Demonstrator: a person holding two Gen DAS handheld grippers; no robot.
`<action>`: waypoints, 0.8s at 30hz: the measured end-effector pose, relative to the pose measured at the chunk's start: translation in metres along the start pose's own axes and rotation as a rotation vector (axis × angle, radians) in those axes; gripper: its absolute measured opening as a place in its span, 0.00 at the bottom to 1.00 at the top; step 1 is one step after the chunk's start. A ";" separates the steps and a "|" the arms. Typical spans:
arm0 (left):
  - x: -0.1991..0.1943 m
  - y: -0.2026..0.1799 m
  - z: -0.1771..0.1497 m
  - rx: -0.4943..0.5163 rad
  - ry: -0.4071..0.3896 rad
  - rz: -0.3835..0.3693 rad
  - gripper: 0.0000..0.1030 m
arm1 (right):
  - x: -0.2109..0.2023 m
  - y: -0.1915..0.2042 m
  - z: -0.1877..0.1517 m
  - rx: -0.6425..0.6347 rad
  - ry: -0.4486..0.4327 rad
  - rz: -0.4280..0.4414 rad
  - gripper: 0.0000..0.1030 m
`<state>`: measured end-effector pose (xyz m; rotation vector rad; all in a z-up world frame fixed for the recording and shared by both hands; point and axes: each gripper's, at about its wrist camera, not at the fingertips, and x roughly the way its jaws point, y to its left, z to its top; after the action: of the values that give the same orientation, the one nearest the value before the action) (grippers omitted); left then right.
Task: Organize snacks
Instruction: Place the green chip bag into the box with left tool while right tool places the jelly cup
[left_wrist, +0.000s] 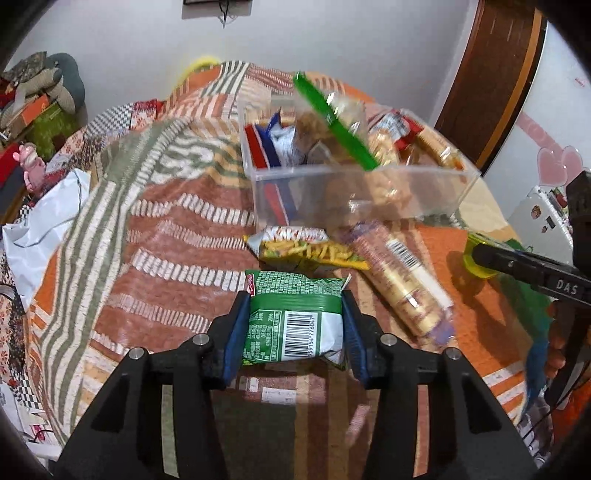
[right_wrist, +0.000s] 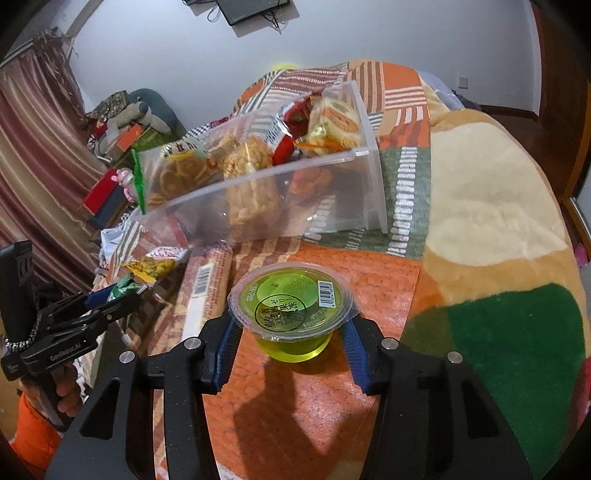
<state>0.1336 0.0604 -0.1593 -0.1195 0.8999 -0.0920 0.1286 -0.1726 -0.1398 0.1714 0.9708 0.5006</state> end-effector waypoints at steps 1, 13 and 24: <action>-0.005 0.000 0.003 0.000 -0.011 0.001 0.46 | -0.002 0.002 0.001 -0.001 -0.006 0.001 0.46; -0.043 -0.015 0.046 0.026 -0.157 -0.025 0.46 | -0.025 0.017 0.027 -0.047 -0.116 0.011 0.46; -0.049 -0.042 0.096 0.079 -0.253 -0.044 0.46 | -0.038 0.030 0.062 -0.077 -0.221 0.026 0.46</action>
<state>0.1774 0.0318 -0.0567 -0.0752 0.6399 -0.1493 0.1521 -0.1601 -0.0662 0.1662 0.7329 0.5307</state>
